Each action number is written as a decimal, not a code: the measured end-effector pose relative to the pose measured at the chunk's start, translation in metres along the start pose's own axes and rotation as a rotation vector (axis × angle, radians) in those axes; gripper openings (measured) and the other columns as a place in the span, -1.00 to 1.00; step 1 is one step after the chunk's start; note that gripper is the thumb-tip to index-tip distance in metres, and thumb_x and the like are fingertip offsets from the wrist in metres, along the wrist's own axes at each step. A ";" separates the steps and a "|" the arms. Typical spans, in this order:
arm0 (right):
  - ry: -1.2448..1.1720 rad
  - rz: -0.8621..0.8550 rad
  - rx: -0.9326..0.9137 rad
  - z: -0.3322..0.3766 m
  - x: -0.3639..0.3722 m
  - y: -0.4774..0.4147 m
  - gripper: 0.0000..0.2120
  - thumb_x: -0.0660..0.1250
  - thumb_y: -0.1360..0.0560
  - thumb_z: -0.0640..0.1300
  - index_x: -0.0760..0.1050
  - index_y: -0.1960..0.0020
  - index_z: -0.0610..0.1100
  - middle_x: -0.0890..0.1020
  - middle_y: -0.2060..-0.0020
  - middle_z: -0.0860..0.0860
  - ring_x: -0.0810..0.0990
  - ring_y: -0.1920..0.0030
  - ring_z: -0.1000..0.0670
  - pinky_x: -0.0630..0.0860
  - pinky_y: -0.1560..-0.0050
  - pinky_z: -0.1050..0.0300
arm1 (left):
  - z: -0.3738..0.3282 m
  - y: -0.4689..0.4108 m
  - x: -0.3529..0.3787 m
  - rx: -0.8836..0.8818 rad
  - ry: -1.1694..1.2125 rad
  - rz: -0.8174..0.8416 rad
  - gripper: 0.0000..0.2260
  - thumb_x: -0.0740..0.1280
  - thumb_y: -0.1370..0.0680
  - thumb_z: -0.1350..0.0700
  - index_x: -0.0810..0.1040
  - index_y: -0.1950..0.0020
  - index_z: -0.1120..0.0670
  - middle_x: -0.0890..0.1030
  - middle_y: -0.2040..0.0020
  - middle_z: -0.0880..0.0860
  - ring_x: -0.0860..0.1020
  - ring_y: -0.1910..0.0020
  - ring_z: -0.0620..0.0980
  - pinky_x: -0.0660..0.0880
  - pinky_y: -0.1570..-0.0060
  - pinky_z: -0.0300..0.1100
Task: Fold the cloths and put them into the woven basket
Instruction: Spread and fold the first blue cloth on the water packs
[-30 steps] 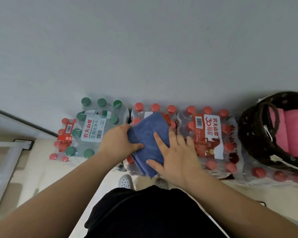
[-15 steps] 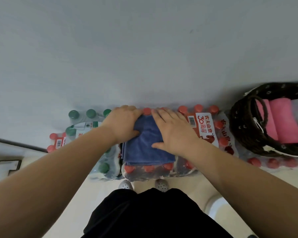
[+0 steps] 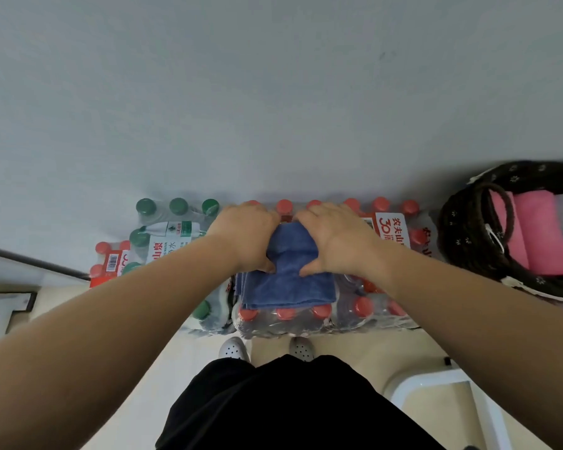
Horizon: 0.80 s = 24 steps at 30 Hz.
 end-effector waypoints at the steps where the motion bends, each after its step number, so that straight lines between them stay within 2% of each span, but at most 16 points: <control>1: 0.030 -0.028 -0.030 0.004 0.002 0.003 -0.27 0.49 -0.24 0.35 0.37 -0.24 -0.01 0.50 -0.11 0.02 0.46 -0.15 -0.07 0.40 -0.20 -0.04 | -0.001 0.001 -0.001 0.029 -0.025 -0.009 -0.53 0.49 -0.30 -0.26 0.34 0.06 -0.05 0.53 0.01 0.00 0.50 0.00 0.04 0.38 0.11 -0.09; 3: 0.043 -0.043 -0.043 0.009 0.004 0.007 -0.41 0.48 -0.29 0.28 0.38 -0.14 -0.02 0.50 -0.04 0.01 0.48 -0.10 -0.07 0.43 -0.14 -0.03 | -0.004 0.004 -0.004 0.055 -0.054 -0.019 -0.59 0.46 -0.35 -0.21 0.32 0.07 -0.06 0.51 0.05 -0.03 0.48 0.09 0.03 0.36 0.16 -0.11; 6: 0.028 -0.047 -0.037 0.011 -0.003 0.008 -0.49 0.47 -0.35 0.21 0.36 -0.12 -0.04 0.54 -0.02 -0.01 0.53 -0.05 -0.09 0.48 -0.05 -0.02 | -0.009 0.006 -0.006 0.024 -0.013 -0.029 -0.76 0.39 -0.44 -0.05 0.42 -0.01 -0.03 0.50 0.18 -0.05 0.39 0.28 0.03 0.37 0.29 -0.12; 8: 0.090 -0.074 -0.024 0.012 -0.011 0.004 -0.52 0.42 -0.43 0.16 0.36 -0.20 -0.04 0.57 -0.07 -0.02 0.56 -0.07 -0.11 0.46 -0.04 -0.01 | -0.011 0.004 -0.007 -0.002 -0.014 -0.086 -0.76 0.32 -0.49 0.04 0.42 -0.13 -0.02 0.55 0.12 0.00 0.46 0.26 0.09 0.36 0.31 -0.11; 10: 0.104 -0.151 0.032 0.011 -0.018 0.000 -0.52 0.37 -0.47 0.16 0.34 -0.27 -0.03 0.58 -0.13 -0.02 0.55 -0.13 -0.12 0.39 -0.12 -0.01 | -0.008 0.001 -0.007 -0.033 -0.021 -0.153 -0.77 0.28 -0.52 0.06 0.39 -0.16 0.01 0.58 0.05 0.02 0.58 0.14 0.13 0.34 0.29 -0.10; 12: 0.073 -0.220 0.067 0.009 -0.017 0.000 -0.42 0.39 -0.43 0.22 0.32 -0.32 -0.02 0.57 -0.16 -0.01 0.54 -0.16 -0.11 0.37 -0.19 -0.03 | -0.002 0.000 -0.004 -0.080 -0.015 -0.210 -0.81 0.27 -0.53 0.07 0.39 -0.11 0.04 0.59 0.02 0.04 0.60 0.08 0.15 0.30 0.25 -0.09; 14: 0.036 -0.201 0.065 0.009 -0.010 0.006 -0.21 0.43 -0.39 0.27 0.23 -0.48 0.00 0.54 -0.26 0.00 0.51 -0.24 -0.10 0.36 -0.27 -0.04 | 0.003 0.001 0.003 -0.105 -0.002 -0.255 -0.82 0.28 -0.50 0.10 0.39 -0.08 0.06 0.60 0.04 0.07 0.58 0.12 0.17 0.29 0.23 -0.08; 16: 0.048 -0.232 0.029 0.010 0.005 0.016 -0.12 0.47 -0.38 0.21 0.18 -0.56 -0.05 0.52 -0.32 -0.01 0.50 -0.29 -0.11 0.37 -0.29 -0.07 | 0.002 0.008 0.013 -0.078 0.057 -0.299 -0.73 0.28 -0.47 0.08 0.43 -0.15 0.08 0.63 0.06 0.10 0.59 0.15 0.20 0.37 0.22 -0.05; 17: 0.066 -0.302 0.008 0.010 0.013 0.021 -0.15 0.52 -0.36 0.15 0.27 -0.53 -0.09 0.56 -0.28 -0.03 0.54 -0.24 -0.12 0.42 -0.24 -0.10 | -0.001 0.014 0.019 -0.056 0.090 -0.318 -0.64 0.28 -0.45 0.05 0.46 -0.23 0.09 0.65 0.02 0.11 0.61 0.13 0.21 0.43 0.17 -0.02; 19: 0.081 -0.510 -0.030 0.010 0.030 0.031 -0.33 0.57 -0.32 0.03 0.48 -0.36 -0.14 0.63 -0.16 -0.06 0.59 -0.11 -0.14 0.52 -0.10 -0.12 | -0.007 0.030 0.031 -0.041 0.141 -0.358 -0.45 0.26 -0.44 -0.07 0.43 -0.40 0.10 0.64 -0.18 0.12 0.61 -0.08 0.20 0.50 -0.07 0.06; 21: 0.063 -0.611 -0.076 0.010 0.046 0.036 -0.53 0.52 -0.38 -0.06 0.56 -0.25 -0.13 0.63 -0.14 -0.07 0.58 -0.08 -0.15 0.54 -0.08 -0.11 | -0.015 0.047 0.041 -0.060 0.154 -0.372 -0.33 0.26 -0.45 -0.21 0.37 -0.48 0.11 0.52 -0.39 0.12 0.49 -0.33 0.18 0.41 -0.31 0.15; 24: 0.004 -0.660 -0.113 0.014 0.060 0.040 -0.70 0.46 -0.44 -0.13 0.59 -0.16 -0.13 0.62 -0.14 -0.07 0.57 -0.11 -0.14 0.51 -0.17 -0.07 | -0.027 0.058 0.049 -0.087 0.150 -0.387 -0.18 0.23 -0.43 -0.33 0.28 -0.54 0.14 0.33 -0.53 0.16 0.29 -0.50 0.23 0.20 -0.46 0.26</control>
Point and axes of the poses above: each hand's wrist, its own y-axis away from the middle knuckle, its own x-axis out of the palm, z = x × y, the point moved 1 cm from there along -y, towards the middle knuckle
